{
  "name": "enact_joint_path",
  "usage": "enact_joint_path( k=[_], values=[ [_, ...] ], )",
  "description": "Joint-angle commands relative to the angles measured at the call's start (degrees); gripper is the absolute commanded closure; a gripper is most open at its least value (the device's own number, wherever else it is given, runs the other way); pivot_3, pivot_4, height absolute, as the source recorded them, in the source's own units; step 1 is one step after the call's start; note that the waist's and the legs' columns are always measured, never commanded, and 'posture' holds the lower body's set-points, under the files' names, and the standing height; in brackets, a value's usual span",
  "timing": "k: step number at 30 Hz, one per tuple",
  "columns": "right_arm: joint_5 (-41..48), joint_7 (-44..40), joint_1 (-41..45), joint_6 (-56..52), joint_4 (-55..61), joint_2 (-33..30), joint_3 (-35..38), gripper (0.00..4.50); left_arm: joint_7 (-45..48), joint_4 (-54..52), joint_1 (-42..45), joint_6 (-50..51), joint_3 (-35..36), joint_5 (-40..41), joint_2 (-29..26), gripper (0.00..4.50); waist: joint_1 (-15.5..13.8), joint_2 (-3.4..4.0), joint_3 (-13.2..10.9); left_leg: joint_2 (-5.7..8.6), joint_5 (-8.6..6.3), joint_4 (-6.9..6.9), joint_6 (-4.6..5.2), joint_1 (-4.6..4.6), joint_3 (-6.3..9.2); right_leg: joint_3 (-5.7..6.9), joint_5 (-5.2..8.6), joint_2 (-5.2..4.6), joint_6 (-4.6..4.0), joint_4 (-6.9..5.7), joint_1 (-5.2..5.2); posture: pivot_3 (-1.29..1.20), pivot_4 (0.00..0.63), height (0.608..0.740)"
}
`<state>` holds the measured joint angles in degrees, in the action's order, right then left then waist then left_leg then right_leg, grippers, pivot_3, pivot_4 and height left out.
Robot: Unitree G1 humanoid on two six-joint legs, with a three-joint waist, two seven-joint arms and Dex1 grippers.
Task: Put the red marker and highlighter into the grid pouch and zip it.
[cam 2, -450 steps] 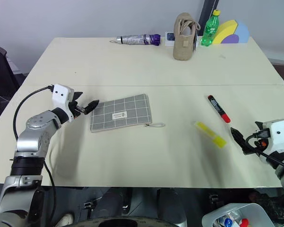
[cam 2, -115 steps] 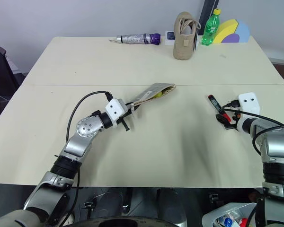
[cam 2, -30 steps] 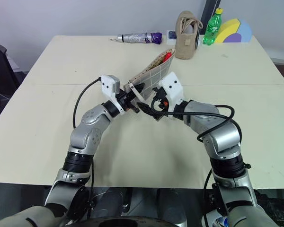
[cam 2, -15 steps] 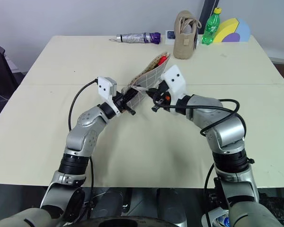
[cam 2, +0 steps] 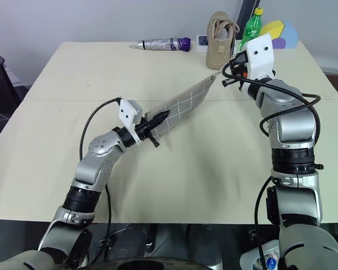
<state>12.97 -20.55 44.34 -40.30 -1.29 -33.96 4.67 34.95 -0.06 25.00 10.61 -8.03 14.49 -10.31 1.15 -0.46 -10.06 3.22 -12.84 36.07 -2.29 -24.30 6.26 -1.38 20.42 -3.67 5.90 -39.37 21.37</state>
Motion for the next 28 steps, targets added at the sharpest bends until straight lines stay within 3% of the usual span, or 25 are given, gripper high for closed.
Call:
enact_joint_path(
  k=[1, 3, 7, 9, 10, 20, 28],
  values=[
    [-0.4, -4.3, -2.6, -2.3, 4.9, -3.3, -2.0, 3.58, 0.3, -1.8, -1.3, 2.0, 1.9, 2.0, -0.8, 3.98, -0.1, 0.00, 0.0, 0.00, 0.00, 0.01, 0.00, 0.00, 0.01, 0.01, 0.00, 0.00, 0.00, 0.00, -0.01, 0.00, 0.150, 0.740],
    [-0.6, -5.6, -4.5, -2.8, 6.5, -3.7, -3.1, 2.67, 0.0, -2.4, -1.5, 3.1, 2.5, 3.2, -0.6, 3.51, -0.2, 0.01, 0.0, 0.01, -0.01, 0.02, 0.01, -0.02, 0.01, 0.01, 0.00, -0.01, 0.00, 0.01, -0.02, 0.00, 0.150, 0.740],
    [-0.4, -9.3, -9.4, -2.9, 10.4, -5.2, -4.6, 0.58, -1.9, -3.5, -1.9, 4.2, 4.2, 2.6, -1.6, 1.42, -0.2, 0.01, 0.0, 0.00, -0.01, 0.08, 0.01, -0.02, 0.02, 0.02, 0.00, 0.00, 0.00, -0.03, -0.02, 0.00, 0.150, 0.740],
    [-0.2, -11.4, -12.2, -2.5, 11.8, -6.5, -4.3, 0.58, -3.3, -4.5, -2.5, 4.9, 6.2, 3.2, -2.2, 0.27, -0.2, 0.00, 0.0, 0.01, -0.01, 0.08, 0.02, -0.02, 0.02, 0.02, 0.00, -0.01, 0.00, -0.02, -0.03, 0.00, 0.150, 0.740],
    [-0.4, -12.0, -13.6, -2.0, 12.1, -7.3, -4.0, 0.58, -4.0, -5.0, -3.0, 5.1, 7.5, 3.4, -2.8, 0.05, -0.3, 0.00, 0.0, 0.00, -0.01, 0.09, 0.02, -0.02, 0.02, 0.02, 0.00, 0.00, 0.00, -0.02, -0.03, 0.00, 0.150, 0.740],
    [-1.5, -15.1, -21.5, 2.7, 7.6, -13.7, 1.4, 0.58, -6.5, -8.1, -11.5, 7.2, 19.8, 6.9, -10.1, 0.05, -0.2, 0.00, 0.0, 0.00, -0.01, 0.09, 0.02, 0.01, 0.01, 0.01, 0.00, -0.01, 0.00, -0.02, -0.05, 0.00, 0.150, 0.740],
    [-1.0, -16.1, -19.8, 4.4, 6.2, -11.6, 1.3, 0.58, -7.4, -10.5, -14.5, 8.3, 21.5, 8.0, -11.5, 0.05, -0.5, 0.00, 0.0, 0.00, -0.01, 0.11, 0.02, 0.02, 0.03, -0.01, 0.00, -0.04, 0.00, -0.01, -0.12, 0.00, 0.150, 0.740]
  ],
)
